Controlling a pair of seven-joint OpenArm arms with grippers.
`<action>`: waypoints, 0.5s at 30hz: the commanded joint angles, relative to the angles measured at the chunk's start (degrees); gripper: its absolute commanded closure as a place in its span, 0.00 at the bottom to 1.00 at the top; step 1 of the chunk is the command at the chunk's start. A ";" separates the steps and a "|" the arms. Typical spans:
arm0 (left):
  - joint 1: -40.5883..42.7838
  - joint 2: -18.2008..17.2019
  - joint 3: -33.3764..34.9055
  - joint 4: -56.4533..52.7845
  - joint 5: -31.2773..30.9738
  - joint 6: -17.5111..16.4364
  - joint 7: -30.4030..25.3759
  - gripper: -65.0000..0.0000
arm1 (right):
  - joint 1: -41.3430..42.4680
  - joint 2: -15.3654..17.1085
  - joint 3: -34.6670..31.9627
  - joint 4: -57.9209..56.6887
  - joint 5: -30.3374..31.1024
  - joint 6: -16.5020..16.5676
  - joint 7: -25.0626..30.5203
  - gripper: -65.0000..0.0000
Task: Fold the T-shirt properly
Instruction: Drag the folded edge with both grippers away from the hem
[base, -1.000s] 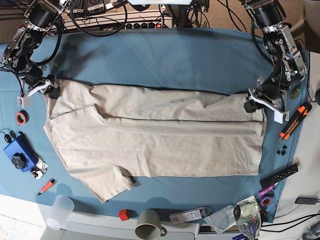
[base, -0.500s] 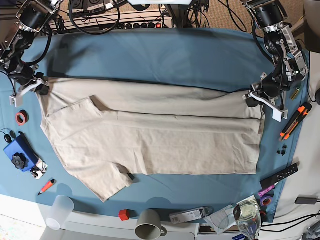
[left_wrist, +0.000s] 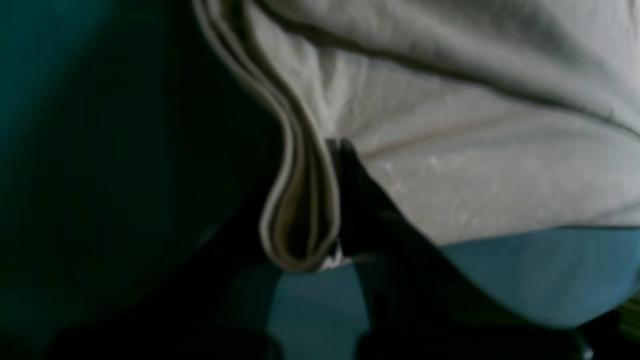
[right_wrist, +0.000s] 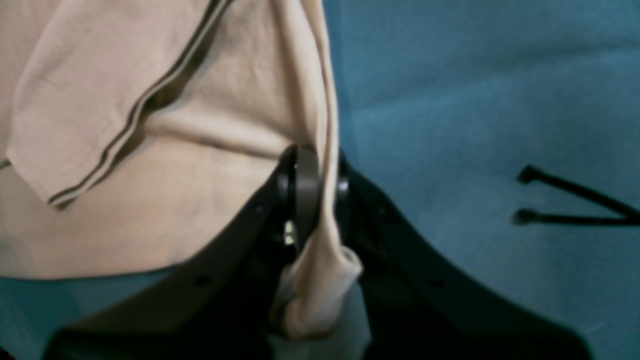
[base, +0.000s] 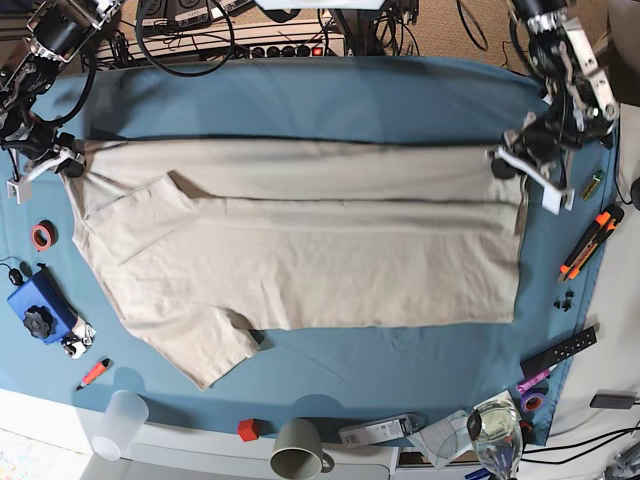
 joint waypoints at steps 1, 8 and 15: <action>1.31 -0.81 -0.31 1.44 2.58 0.55 1.31 1.00 | 0.11 1.88 0.59 0.81 0.81 0.00 0.42 1.00; 6.67 -0.81 -0.31 5.92 2.60 0.55 1.31 1.00 | -4.37 1.88 0.59 0.81 2.75 0.50 0.02 1.00; 9.70 -0.81 -0.31 7.58 2.64 0.55 1.33 1.00 | -9.42 1.88 0.59 0.83 6.58 1.25 0.00 1.00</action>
